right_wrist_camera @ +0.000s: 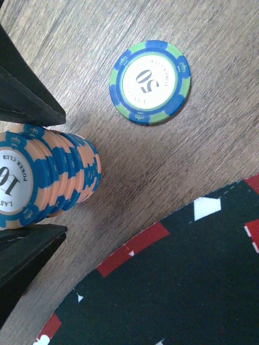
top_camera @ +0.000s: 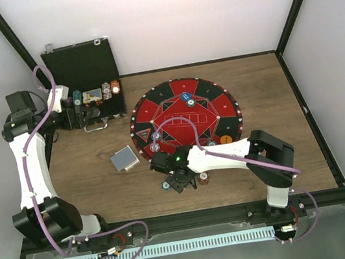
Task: Distribute texas hold em gaming equipment
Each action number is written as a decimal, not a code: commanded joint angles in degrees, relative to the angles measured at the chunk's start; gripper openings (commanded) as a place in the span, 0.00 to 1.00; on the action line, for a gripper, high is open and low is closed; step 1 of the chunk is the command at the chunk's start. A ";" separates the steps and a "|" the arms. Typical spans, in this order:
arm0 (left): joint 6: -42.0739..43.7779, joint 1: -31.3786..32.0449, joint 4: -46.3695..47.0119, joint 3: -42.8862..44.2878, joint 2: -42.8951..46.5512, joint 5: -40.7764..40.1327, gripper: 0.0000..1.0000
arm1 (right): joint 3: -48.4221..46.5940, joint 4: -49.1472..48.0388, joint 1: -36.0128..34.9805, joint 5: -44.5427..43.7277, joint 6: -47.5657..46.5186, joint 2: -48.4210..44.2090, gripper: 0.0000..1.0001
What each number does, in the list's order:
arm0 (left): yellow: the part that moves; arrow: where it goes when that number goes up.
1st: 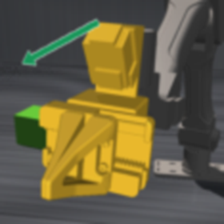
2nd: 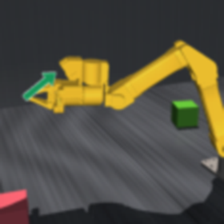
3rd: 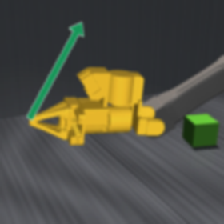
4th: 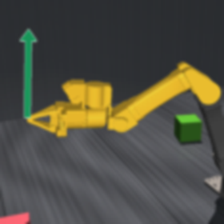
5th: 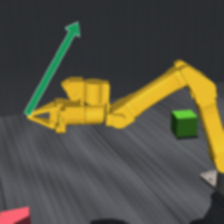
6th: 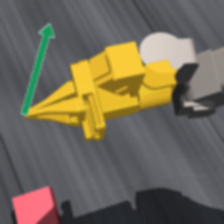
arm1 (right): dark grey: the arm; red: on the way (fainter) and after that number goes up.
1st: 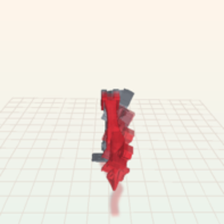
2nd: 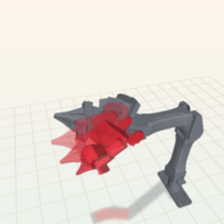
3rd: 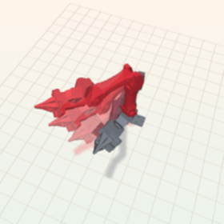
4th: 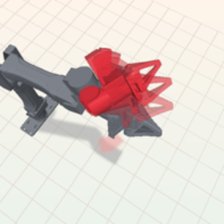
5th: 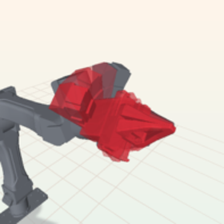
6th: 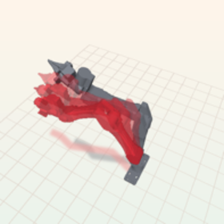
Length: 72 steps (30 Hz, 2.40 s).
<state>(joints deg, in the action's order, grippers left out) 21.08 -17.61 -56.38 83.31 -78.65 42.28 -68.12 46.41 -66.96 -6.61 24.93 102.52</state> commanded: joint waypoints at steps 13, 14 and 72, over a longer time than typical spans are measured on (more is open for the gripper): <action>0.27 -0.24 -0.65 1.86 0.80 0.61 1.00 | -3.19 3.41 -0.36 -2.12 0.28 -2.16 0.31; 0.26 -0.26 -0.66 1.86 0.78 0.65 1.00 | -3.79 4.07 -0.36 -2.51 0.23 -2.36 0.30; 0.94 -0.24 -0.37 0.23 0.35 2.67 1.00 | -64.64 4.64 34.65 -5.14 -14.13 33.55 0.60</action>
<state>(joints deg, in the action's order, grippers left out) 21.67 -17.65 -56.47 83.18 -78.65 44.23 -130.78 51.46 -30.96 -10.20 11.35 144.66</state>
